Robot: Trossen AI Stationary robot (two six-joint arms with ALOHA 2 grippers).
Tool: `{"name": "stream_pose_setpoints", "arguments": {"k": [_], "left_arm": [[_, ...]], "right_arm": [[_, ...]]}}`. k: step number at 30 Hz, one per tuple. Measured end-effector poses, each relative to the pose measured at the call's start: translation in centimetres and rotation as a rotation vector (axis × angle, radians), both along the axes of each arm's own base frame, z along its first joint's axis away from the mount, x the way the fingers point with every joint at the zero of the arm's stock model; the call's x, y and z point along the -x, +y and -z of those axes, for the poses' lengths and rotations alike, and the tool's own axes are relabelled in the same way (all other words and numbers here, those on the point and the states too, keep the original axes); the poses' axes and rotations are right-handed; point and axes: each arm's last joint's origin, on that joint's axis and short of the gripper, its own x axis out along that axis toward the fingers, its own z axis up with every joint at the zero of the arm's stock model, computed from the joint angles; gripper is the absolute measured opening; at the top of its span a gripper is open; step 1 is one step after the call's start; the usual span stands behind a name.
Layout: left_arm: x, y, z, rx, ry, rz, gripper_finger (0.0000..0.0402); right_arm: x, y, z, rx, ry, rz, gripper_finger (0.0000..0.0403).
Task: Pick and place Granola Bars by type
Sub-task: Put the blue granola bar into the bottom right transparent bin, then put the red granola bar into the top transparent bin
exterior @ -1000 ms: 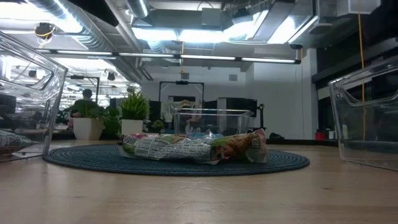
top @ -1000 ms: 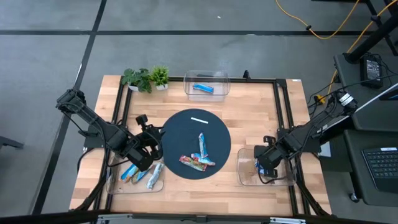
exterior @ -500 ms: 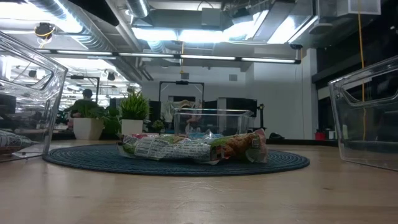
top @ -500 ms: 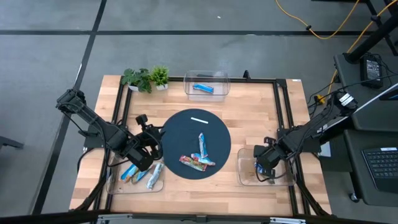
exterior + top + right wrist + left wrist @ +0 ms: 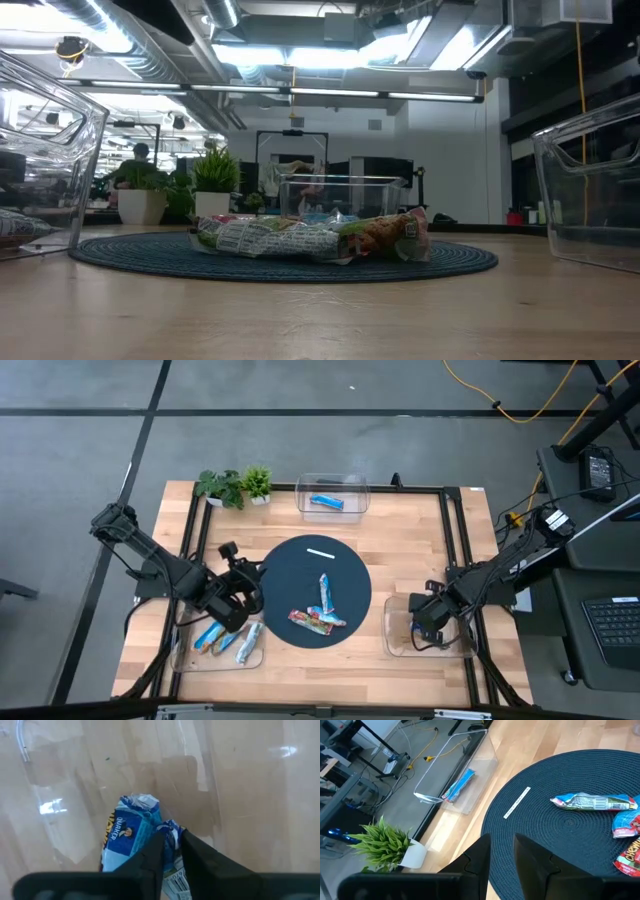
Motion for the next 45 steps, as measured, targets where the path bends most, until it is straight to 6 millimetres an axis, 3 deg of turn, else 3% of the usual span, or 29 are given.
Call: {"name": "stream_pose_setpoints", "arguments": {"k": [11,34,45], "left_arm": [[-0.3,0.5,0.0,0.016,0.012,-0.019,0.0077],[-0.2,0.5,0.1,0.022,0.016,-0.016,0.0077],[-0.2,0.5,0.1,0.021,0.016,-0.016,0.0077]], "right_arm": [[-0.8,0.6,-1.4,-0.032,-0.043,0.001,0.0129],[-1.7,1.2,-8.4,0.011,-0.032,-0.066,0.0131],[-2.7,1.1,-11.8,0.128,-0.194,-0.189,0.0131]]}}
